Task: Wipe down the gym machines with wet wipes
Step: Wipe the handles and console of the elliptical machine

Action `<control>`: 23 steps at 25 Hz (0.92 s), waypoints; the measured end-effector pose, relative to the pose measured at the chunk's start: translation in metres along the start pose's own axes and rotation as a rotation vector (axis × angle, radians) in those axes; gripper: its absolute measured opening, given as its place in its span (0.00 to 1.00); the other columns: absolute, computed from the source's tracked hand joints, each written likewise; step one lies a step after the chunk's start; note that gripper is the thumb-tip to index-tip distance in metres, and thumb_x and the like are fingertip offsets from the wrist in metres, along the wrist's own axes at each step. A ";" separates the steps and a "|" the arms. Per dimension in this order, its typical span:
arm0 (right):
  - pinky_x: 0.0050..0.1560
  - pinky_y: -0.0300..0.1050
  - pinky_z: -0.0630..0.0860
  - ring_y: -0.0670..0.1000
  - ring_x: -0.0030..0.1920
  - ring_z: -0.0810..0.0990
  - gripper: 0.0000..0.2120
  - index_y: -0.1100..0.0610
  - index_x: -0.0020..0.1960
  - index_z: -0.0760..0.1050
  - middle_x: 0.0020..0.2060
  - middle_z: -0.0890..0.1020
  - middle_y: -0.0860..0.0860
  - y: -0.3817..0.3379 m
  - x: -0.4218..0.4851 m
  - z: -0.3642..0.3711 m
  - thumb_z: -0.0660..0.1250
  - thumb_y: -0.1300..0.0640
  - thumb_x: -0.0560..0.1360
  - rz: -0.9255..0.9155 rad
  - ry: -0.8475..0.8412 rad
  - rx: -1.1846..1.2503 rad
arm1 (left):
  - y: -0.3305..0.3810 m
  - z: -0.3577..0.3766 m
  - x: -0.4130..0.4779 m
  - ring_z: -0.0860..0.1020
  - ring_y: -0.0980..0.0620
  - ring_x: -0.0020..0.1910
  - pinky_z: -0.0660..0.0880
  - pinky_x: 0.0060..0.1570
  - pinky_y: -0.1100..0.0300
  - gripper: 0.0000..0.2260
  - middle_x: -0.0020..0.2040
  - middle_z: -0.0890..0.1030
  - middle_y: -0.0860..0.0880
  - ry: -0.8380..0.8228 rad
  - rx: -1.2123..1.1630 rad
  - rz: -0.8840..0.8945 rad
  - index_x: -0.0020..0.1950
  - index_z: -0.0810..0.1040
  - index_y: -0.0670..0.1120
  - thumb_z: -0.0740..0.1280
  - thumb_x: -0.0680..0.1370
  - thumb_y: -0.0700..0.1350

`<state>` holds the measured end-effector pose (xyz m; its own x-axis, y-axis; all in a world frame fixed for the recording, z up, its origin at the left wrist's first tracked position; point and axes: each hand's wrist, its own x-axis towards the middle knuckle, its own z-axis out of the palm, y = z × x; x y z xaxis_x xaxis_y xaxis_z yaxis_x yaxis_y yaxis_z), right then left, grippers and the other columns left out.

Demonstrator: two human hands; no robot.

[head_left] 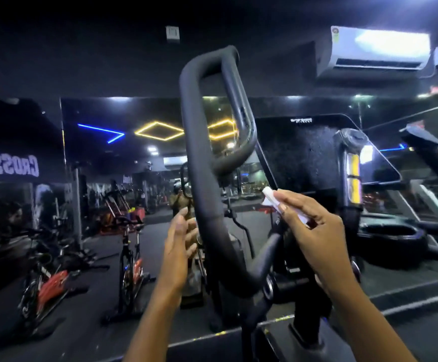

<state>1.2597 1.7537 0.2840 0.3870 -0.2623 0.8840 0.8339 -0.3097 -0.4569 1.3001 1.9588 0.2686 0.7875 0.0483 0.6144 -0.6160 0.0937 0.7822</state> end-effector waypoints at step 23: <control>0.55 0.44 0.71 0.54 0.54 0.79 0.11 0.55 0.56 0.81 0.54 0.82 0.52 -0.055 0.312 0.075 0.65 0.60 0.75 -0.581 -0.069 -0.779 | 0.107 0.040 0.123 0.81 0.48 0.36 0.76 0.32 0.58 0.33 0.44 0.83 0.39 -0.052 -0.060 0.092 0.68 0.67 0.53 0.67 0.64 0.60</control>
<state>1.3645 1.7574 0.5924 0.0402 0.1689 0.9848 0.4179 -0.8981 0.1370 1.3299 1.9355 0.4319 0.7250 0.0079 0.6888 -0.6818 0.1506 0.7159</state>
